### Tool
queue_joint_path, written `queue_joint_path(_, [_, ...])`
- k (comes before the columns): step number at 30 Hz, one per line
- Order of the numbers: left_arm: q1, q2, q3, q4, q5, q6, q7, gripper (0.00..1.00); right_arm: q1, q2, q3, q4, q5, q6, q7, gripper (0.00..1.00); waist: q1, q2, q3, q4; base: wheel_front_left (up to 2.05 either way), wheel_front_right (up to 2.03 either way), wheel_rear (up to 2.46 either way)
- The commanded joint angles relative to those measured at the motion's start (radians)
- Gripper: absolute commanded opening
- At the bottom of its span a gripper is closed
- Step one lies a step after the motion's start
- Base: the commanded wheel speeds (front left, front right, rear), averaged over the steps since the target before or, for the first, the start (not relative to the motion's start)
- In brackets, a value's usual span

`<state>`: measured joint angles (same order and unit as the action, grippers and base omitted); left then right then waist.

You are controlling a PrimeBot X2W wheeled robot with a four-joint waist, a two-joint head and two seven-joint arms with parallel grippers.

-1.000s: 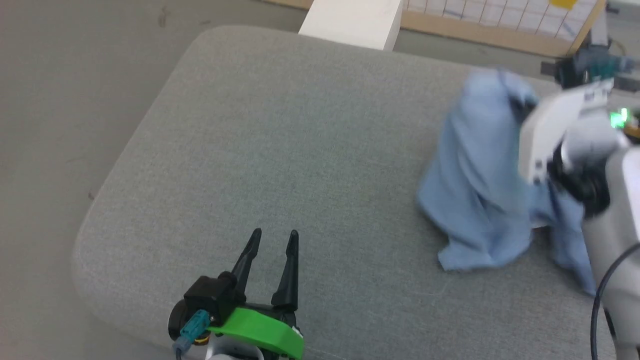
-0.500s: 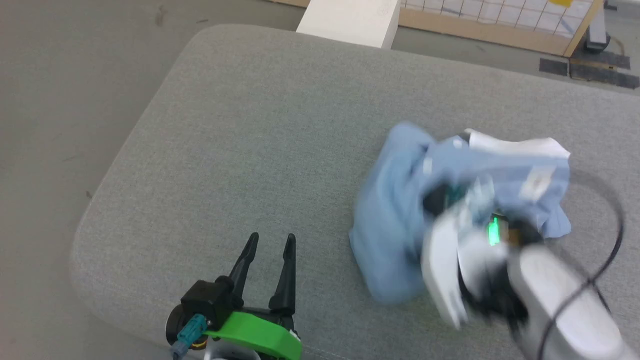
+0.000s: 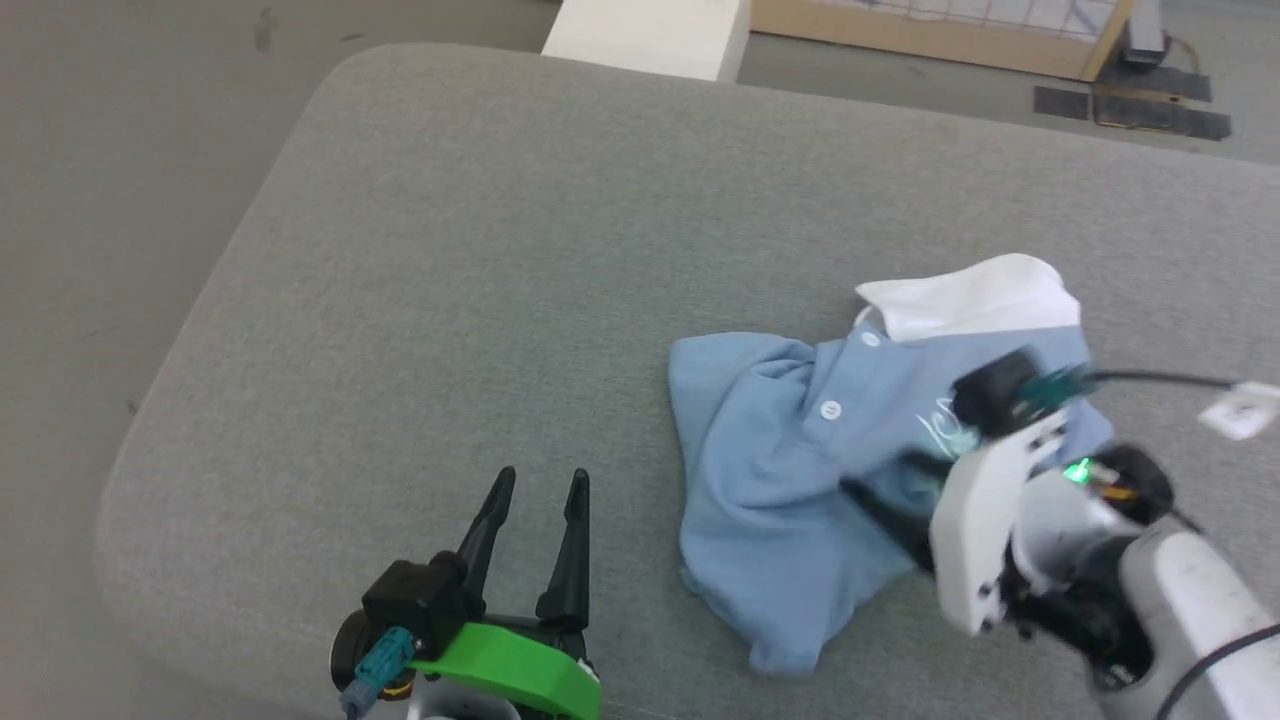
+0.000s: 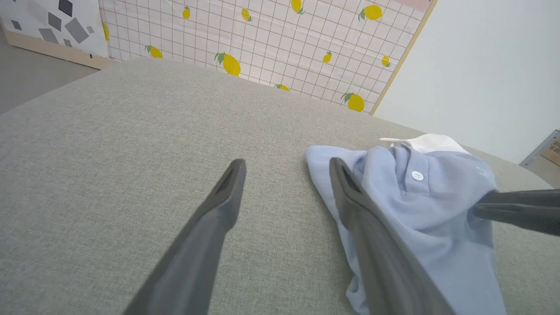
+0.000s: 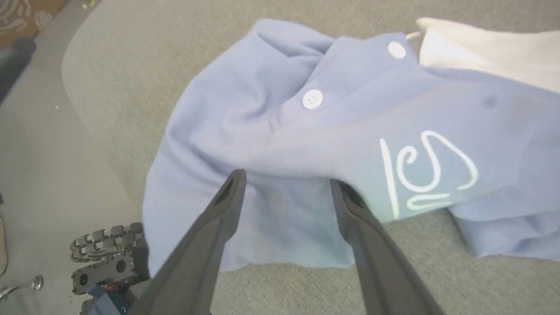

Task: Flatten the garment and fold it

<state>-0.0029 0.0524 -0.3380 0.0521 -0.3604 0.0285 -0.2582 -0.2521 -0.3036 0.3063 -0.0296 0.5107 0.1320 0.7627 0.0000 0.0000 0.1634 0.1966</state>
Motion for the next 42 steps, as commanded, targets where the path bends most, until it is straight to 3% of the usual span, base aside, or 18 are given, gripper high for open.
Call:
queue_joint_path(1, [-0.009, -0.002, 0.004, 0.000, 0.001, -0.001, -0.004, 1.00, -0.003, 0.015, -0.041, -0.031, 0.005, -0.001, -0.017, 1.00, 0.0000, 0.0000, -0.010, -0.018, 0.00, 0.00, 0.00])
queue_joint_path(5, [-0.005, -0.002, 0.020, -0.017, 0.018, -0.003, -0.004, 1.00, 0.030, 0.072, -0.206, -0.129, -0.028, -0.001, -0.109, 1.00, 0.0000, 0.0000, -0.013, -0.039, 0.00, 0.00, 0.00])
queue_joint_path(12, [0.020, -0.002, 0.061, -0.076, 0.053, -0.006, -0.004, 1.00, 0.188, 0.189, -0.458, -0.247, -0.272, -0.001, -0.478, 1.00, 0.0000, 0.0000, -0.013, -0.078, 0.00, 0.00, 0.00])
queue_joint_path(17, [0.055, -0.002, 0.086, -0.144, 0.096, -0.002, -0.004, 1.00, 0.334, 0.248, -0.561, -0.210, -0.383, -0.001, -0.751, 1.00, 0.0000, 0.0000, -0.012, -0.111, 0.00, 0.00, 0.00])
queue_joint_path(20, [0.088, -0.002, 0.096, -0.163, 0.108, 0.009, -0.004, 1.00, 0.393, 0.253, -0.588, -0.121, -0.336, -0.001, -0.845, 1.00, 0.0000, 0.0000, -0.014, -0.138, 0.00, 0.00, 0.00])
queue_joint_path(24, [0.087, -0.002, 0.101, -0.155, 0.132, 0.009, -0.004, 1.00, 0.402, 0.253, -0.571, -0.042, -0.292, -0.001, -0.905, 1.00, 0.0000, 0.0000, -0.012, -0.171, 0.00, 0.00, 0.00])
queue_joint_path(29, [-0.014, 0.029, 0.079, -0.076, 0.174, -0.039, 0.011, 1.00, 0.367, 0.253, -0.576, -0.022, -0.304, -0.001, -0.927, 1.00, 0.0000, 0.0000, -0.003, -0.189, 0.00, 0.00, 0.00])
queue_joint_path(36, [-0.307, 0.102, 0.006, 0.113, 0.231, -0.121, 0.230, 1.00, 0.338, 0.253, -0.569, -0.025, -0.311, -0.001, -0.910, 1.00, 0.0000, 0.0000, 0.056, -0.204, 0.00, 0.00, 0.00])
queue_joint_path(42, [-0.503, 0.137, -0.064, 0.294, 0.226, -0.151, 0.421, 1.00, 0.323, 0.253, -0.548, -0.031, -0.307, -0.001, -0.886, 1.00, 0.0000, 0.0000, 0.117, -0.234, 0.00, 0.00, 0.00])
